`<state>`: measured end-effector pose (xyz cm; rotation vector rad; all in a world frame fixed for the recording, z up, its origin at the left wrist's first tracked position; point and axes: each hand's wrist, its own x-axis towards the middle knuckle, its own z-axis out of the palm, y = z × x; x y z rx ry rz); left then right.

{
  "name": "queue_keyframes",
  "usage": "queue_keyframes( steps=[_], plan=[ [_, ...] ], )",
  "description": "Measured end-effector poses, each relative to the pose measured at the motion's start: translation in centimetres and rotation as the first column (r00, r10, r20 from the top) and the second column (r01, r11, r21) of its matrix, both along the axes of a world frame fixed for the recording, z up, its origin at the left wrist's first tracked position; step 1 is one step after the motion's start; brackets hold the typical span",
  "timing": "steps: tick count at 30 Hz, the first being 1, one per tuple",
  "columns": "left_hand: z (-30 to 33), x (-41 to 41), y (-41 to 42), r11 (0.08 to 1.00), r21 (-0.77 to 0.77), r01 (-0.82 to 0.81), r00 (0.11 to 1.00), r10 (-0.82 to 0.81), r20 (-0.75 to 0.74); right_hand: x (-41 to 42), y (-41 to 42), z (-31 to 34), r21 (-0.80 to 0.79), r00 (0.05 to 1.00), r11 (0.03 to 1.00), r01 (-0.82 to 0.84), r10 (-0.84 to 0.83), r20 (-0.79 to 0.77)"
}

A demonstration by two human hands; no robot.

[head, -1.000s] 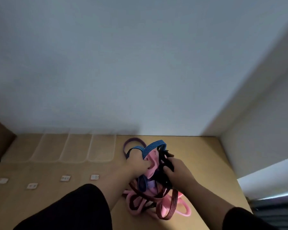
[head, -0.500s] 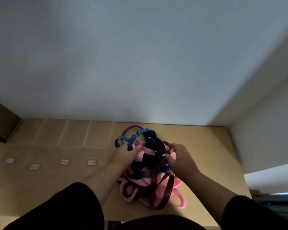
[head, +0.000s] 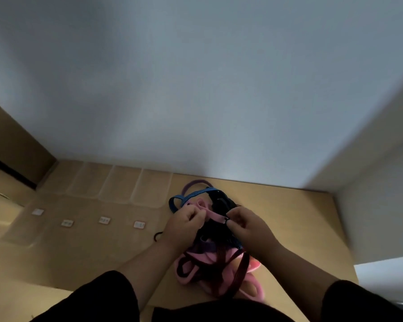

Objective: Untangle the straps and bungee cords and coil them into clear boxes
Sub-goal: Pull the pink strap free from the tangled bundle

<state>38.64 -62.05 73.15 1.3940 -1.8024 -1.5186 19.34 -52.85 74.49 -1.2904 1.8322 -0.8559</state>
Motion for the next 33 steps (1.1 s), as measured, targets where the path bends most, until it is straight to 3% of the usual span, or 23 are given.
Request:
queue_keyframes(
  steps=[2, 5, 10, 18, 24, 28, 33],
  plan=[
    [1.3, -0.7, 0.0, 0.958, 0.288, -0.02, 0.948, 0.11, -0.3, 1.3, -0.1, 0.5, 0.089, 0.964, 0.995, -0.032, 0.007, 0.266],
    [2.5, -1.5, 0.0, 0.912, 0.403, 0.077, 0.862, 0.143, -0.487, 3.0, -0.1, 0.6, 0.119, 0.899, 0.991, -0.054, -0.003, 0.438],
    [1.8, -0.6, 0.6, 0.876, 0.449, 0.179, 0.868, 0.074, -0.492, 4.4, 0.4, 0.5, 0.133, 0.927, 0.988, -0.078, 0.023, 0.373],
    [0.4, 2.3, 1.2, 0.815, 0.552, 0.175, 0.888, 0.111, -0.446, 7.5, 0.6, -0.9, 0.179, 0.917, 0.975, -0.135, 0.054, 0.394],
    [-0.9, 4.1, 1.1, 0.721, 0.677, 0.149, 0.892, 0.197, -0.406, 8.6, -0.3, -2.9, 0.267, 0.987, 0.961, -0.07, 0.028, 0.157],
    [-1.4, 5.0, 0.2, 0.763, 0.642, 0.077, 0.928, 0.181, -0.326, 8.7, -2.8, -3.2, 0.154, 0.988, 0.982, 0.106, -0.087, -0.128],
    [-2.5, 5.8, -1.5, 0.849, 0.526, -0.055, 0.978, 0.151, -0.141, 10.0, -6.2, -3.4, 0.316, 0.963, 0.949, 0.009, 0.076, -0.258]
  ],
)
